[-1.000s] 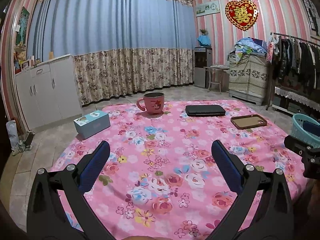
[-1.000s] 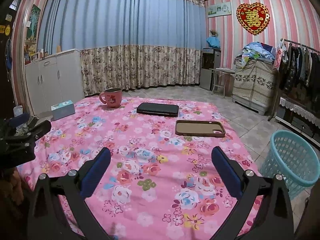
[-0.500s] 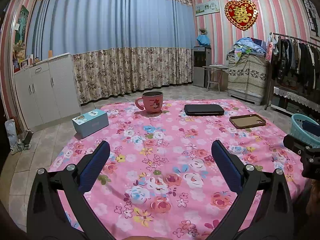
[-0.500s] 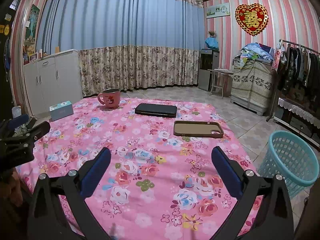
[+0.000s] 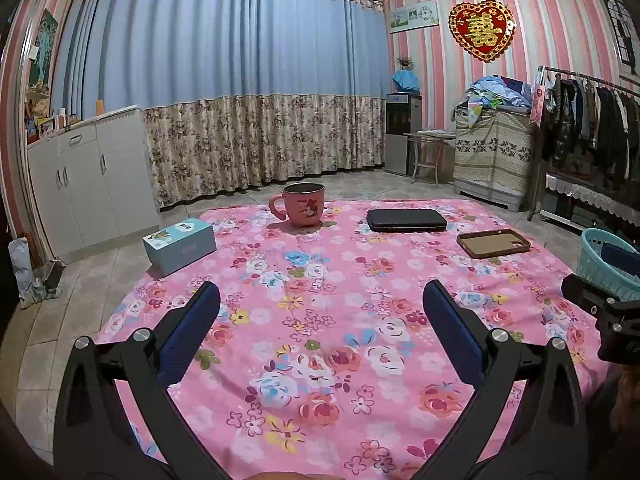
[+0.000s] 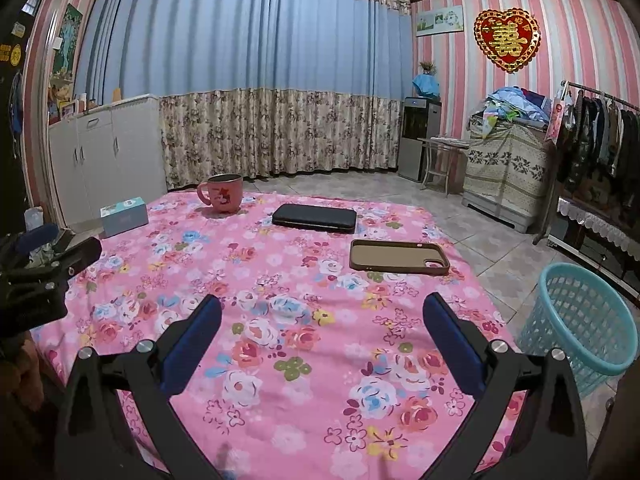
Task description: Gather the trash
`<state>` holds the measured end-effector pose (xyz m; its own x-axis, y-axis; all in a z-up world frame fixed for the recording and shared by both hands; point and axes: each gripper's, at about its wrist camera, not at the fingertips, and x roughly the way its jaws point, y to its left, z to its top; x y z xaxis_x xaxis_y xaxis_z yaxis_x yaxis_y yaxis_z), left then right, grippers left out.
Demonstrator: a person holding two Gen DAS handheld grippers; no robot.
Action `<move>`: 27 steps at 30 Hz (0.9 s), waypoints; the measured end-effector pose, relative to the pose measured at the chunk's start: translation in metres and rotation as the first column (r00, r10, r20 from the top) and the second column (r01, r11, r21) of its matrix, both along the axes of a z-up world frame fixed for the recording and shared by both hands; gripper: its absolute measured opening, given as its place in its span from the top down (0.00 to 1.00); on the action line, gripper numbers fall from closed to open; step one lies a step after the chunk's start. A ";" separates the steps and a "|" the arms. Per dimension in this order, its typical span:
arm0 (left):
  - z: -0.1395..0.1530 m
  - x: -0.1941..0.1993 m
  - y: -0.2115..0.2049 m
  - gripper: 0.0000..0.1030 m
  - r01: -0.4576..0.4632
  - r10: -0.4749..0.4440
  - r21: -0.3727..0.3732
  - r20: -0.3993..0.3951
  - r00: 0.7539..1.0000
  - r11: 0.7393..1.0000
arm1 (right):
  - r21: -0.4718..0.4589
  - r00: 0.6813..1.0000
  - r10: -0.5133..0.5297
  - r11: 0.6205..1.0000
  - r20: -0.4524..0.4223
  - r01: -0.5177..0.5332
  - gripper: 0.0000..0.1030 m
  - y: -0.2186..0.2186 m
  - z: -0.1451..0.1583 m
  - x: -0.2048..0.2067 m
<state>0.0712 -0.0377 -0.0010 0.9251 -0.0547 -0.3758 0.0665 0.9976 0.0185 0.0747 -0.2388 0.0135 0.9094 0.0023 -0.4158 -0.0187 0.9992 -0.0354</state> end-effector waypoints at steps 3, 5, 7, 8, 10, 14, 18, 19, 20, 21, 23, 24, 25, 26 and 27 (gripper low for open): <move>0.001 -0.001 0.000 0.05 0.001 -0.001 -0.005 0.000 1.000 1.000 | 0.004 1.000 -0.003 1.000 0.000 0.003 0.04 0.000 0.000 0.000; 0.000 -0.001 0.000 0.05 0.002 -0.002 -0.005 -0.001 1.000 1.000 | 0.002 1.000 -0.002 1.000 0.000 0.002 0.04 0.000 0.000 0.000; 0.000 -0.002 0.000 0.05 0.004 -0.004 -0.004 -0.002 1.000 1.000 | 0.003 1.000 0.000 1.000 -0.001 0.000 0.04 0.000 0.000 0.001; 0.001 -0.002 -0.001 0.05 0.004 -0.004 -0.003 -0.002 1.000 1.000 | 0.004 1.000 0.002 1.000 -0.005 -0.001 0.04 -0.001 -0.001 0.002; 0.002 -0.002 -0.001 0.05 0.005 -0.005 -0.002 -0.003 1.000 1.000 | 0.005 1.000 -0.001 1.000 -0.008 0.001 0.04 -0.002 -0.002 0.003; 0.003 -0.002 0.000 0.05 0.005 -0.005 -0.005 -0.004 1.000 1.000 | 0.003 1.000 -0.002 1.000 -0.006 0.002 0.04 -0.002 -0.002 0.003; 0.003 -0.002 0.000 0.05 0.005 -0.005 -0.004 -0.003 1.000 1.000 | 0.001 1.000 0.001 1.000 -0.009 -0.001 0.04 -0.002 -0.002 0.003; 0.003 -0.002 0.000 0.05 0.006 -0.006 -0.006 -0.003 1.000 1.000 | 0.002 1.000 0.001 1.000 -0.007 -0.001 0.04 -0.002 -0.002 0.003; 0.002 -0.001 0.000 0.05 0.005 -0.005 -0.005 -0.003 1.000 1.000 | 0.003 1.000 0.001 1.000 -0.005 -0.001 0.04 -0.002 -0.002 0.003; 0.002 -0.001 0.000 0.05 0.005 -0.006 -0.005 -0.004 1.000 1.000 | 0.003 1.000 0.001 1.000 -0.007 -0.001 0.04 -0.002 -0.002 0.002; 0.003 -0.002 0.000 0.05 0.005 -0.005 -0.004 -0.004 1.000 1.000 | 0.004 1.000 -0.001 1.000 -0.007 0.001 0.05 -0.002 -0.002 0.002; 0.003 -0.002 0.000 0.05 0.005 -0.005 -0.005 -0.003 1.000 1.000 | 0.004 1.000 0.001 1.000 -0.007 -0.001 0.04 -0.002 -0.002 0.002; 0.003 -0.002 0.000 0.05 0.006 -0.006 -0.006 -0.003 1.000 1.000 | 0.006 1.000 0.001 1.000 -0.008 -0.001 0.04 -0.002 -0.002 0.002; 0.003 -0.001 0.000 0.05 0.006 -0.006 -0.004 -0.004 1.000 1.000 | 0.006 1.000 0.001 1.000 -0.007 -0.001 0.04 -0.002 -0.002 0.002; 0.003 -0.001 0.000 0.05 0.006 -0.006 -0.004 -0.004 1.000 1.000 | 0.006 1.000 0.002 1.000 -0.008 -0.002 0.04 -0.002 -0.002 0.002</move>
<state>0.0699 -0.0372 0.0015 0.9233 -0.0618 -0.3791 0.0725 0.9973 0.0139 0.0763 -0.2412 0.0112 0.9062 0.0068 -0.4227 -0.0212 0.9993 -0.0294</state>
